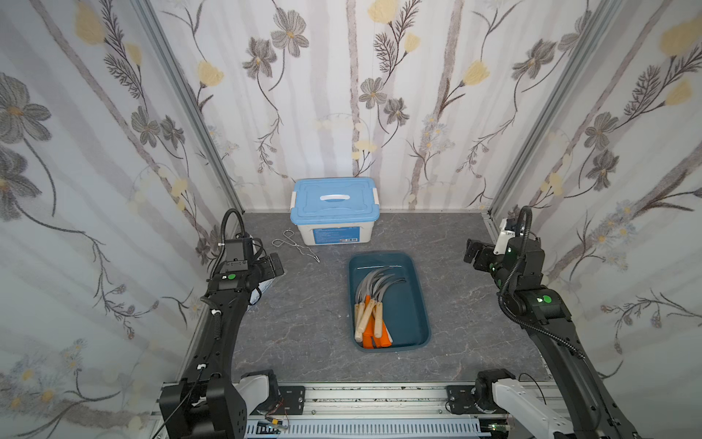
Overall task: Put small sickles into storage boxes
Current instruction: Reset both arms
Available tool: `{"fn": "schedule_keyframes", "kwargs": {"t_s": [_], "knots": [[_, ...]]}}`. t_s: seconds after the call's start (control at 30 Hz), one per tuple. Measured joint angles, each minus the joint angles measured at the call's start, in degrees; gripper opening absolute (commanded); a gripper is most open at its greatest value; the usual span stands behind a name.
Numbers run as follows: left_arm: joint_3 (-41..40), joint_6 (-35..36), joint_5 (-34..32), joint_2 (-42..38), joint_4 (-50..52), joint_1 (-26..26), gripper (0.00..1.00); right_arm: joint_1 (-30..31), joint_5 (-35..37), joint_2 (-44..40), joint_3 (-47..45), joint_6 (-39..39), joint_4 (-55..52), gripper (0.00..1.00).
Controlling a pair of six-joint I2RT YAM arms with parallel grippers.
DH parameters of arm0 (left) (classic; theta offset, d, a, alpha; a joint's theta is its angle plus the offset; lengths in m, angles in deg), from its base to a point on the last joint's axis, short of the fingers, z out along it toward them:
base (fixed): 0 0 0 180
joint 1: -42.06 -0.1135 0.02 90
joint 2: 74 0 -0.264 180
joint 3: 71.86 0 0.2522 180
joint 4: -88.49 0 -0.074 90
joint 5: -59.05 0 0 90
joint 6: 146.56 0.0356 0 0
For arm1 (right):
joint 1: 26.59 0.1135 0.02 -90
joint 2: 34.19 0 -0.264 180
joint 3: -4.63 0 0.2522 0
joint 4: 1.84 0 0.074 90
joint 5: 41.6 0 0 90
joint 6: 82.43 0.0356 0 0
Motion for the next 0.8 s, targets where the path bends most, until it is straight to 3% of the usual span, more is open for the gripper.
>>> {"fn": "schedule_keyframes", "kwargs": {"t_s": [0.33, 0.8], "knots": [[-17.5, 2.5, -0.7, 2.9, -31.3, 2.1, 1.00, -8.5, -0.1, -0.6, -10.6, -3.4, 17.6, 1.00], [-30.6, 5.9, -4.5, 8.7, -56.2, 3.5, 1.00, -15.2, -0.8, 4.0, -24.1, -4.1, 37.1, 1.00]]}}
